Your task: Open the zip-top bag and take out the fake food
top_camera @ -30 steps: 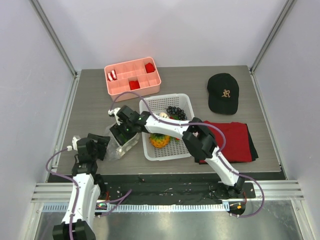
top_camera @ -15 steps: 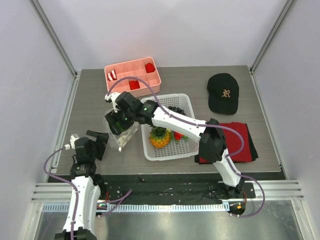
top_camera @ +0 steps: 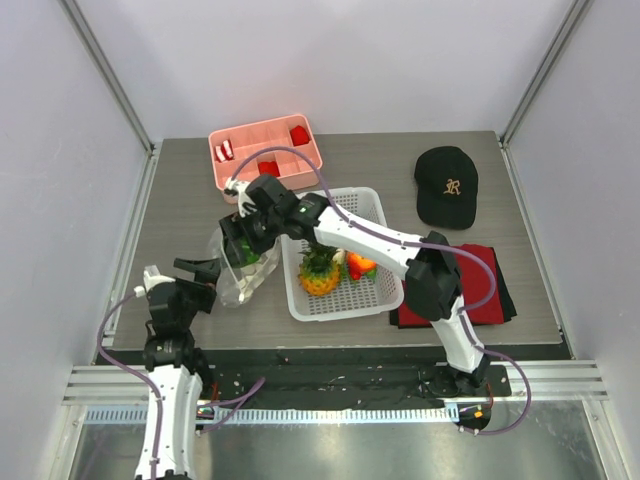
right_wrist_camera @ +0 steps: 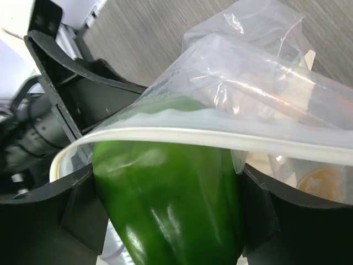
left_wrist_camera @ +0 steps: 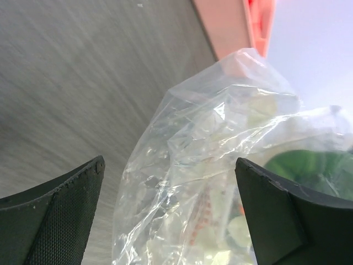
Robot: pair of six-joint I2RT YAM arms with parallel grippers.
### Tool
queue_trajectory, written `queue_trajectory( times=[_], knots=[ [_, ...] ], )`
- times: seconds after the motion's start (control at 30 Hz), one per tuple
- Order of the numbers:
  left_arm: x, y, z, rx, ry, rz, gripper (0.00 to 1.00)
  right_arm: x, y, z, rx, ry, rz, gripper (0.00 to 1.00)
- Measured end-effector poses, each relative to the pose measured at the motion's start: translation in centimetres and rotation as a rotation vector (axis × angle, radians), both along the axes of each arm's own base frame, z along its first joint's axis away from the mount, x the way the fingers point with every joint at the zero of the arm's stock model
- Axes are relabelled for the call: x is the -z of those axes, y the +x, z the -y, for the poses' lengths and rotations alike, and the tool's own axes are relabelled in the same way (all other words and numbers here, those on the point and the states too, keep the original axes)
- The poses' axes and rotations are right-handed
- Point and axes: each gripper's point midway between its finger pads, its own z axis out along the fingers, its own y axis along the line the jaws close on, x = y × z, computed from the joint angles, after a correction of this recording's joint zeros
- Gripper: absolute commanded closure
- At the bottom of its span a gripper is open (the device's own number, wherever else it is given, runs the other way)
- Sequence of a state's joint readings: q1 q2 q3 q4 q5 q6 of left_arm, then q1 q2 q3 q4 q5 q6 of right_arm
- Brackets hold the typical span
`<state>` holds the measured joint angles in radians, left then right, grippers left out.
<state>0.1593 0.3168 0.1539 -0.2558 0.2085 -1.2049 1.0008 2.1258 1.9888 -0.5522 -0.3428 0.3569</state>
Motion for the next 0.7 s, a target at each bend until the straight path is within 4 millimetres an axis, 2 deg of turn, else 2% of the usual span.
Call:
queue_trajectory(
  times=[0.2, 0.27, 0.3, 0.37, 0.4, 0.47, 0.5, 0.57, 0.63, 0.7],
  knots=[
    [-0.7, 0.7, 0.9, 0.013, -0.098, 0.115, 0.01, -0.4, 0.6, 0.4, 0.022, 0.085, -0.104, 0.51],
    [-1.5, 1.0, 1.1, 0.011, -0.135, 0.156, 0.14, -0.4, 0.6, 0.4, 0.023, 0.109, -0.135, 0.52],
    [-2.2, 1.2, 1.1, 0.012, -0.148, 0.182, 0.28, -0.3, 0.4, 0.3, 0.022, 0.118, -0.155, 0.51],
    [-3.6, 1.4, 1.2, 0.014, -0.164, 0.236, 0.42, -0.2, 0.3, 0.2, 0.021, 0.135, -0.177, 0.51],
    [-3.9, 1.4, 1.2, 0.014, -0.165, 0.25, 0.53, -0.2, 0.2, 0.2, 0.019, 0.139, -0.182, 0.51],
    [-3.8, 1.4, 1.1, 0.013, -0.154, 0.248, 0.67, -0.3, 0.1, 0.1, 0.015, 0.149, -0.189, 0.51],
    [-3.4, 1.4, 1.0, 0.007, -0.142, 0.231, 0.82, -0.3, 0.1, 0.1, 0.013, 0.154, -0.188, 0.5],
    [-2.4, 1.1, 0.6, -0.009, -0.106, 0.181, 0.96, -0.4, 0.1, 0.3, 0.013, 0.158, -0.191, 0.43],
    [-1.9, 0.9, 0.0, -0.032, -0.064, 0.127, 1.0, -0.7, 0.2, 0.6, 0.012, 0.162, -0.192, 0.38],
    [-2.1, 0.8, -0.8, -0.055, -0.011, 0.098, 1.0, -1.3, 0.3, 0.9, 0.007, 0.169, -0.181, 0.4]
  ],
)
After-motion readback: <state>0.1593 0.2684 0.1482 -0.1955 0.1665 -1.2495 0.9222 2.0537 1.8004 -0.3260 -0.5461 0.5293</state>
